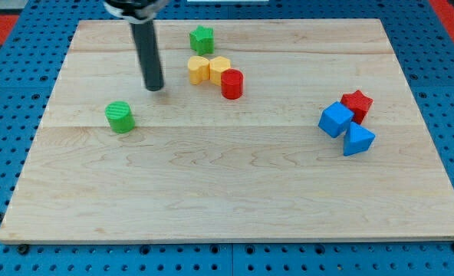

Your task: Move the green circle to the bottom center of the board

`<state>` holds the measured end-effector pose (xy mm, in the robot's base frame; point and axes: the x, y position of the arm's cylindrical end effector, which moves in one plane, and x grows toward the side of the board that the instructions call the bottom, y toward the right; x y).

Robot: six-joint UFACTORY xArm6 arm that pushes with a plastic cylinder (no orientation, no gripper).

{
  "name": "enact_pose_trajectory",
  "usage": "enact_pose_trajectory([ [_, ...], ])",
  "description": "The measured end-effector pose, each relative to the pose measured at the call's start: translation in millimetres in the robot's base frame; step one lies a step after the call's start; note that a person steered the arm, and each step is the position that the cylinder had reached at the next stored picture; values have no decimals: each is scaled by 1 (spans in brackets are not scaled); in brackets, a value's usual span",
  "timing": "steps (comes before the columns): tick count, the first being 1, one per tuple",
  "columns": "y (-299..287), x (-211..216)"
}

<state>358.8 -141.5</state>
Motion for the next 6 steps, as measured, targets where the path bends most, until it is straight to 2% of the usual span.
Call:
enact_pose_trajectory([
  [3,-16,74],
  [5,-94,84],
  [6,-67,127],
])
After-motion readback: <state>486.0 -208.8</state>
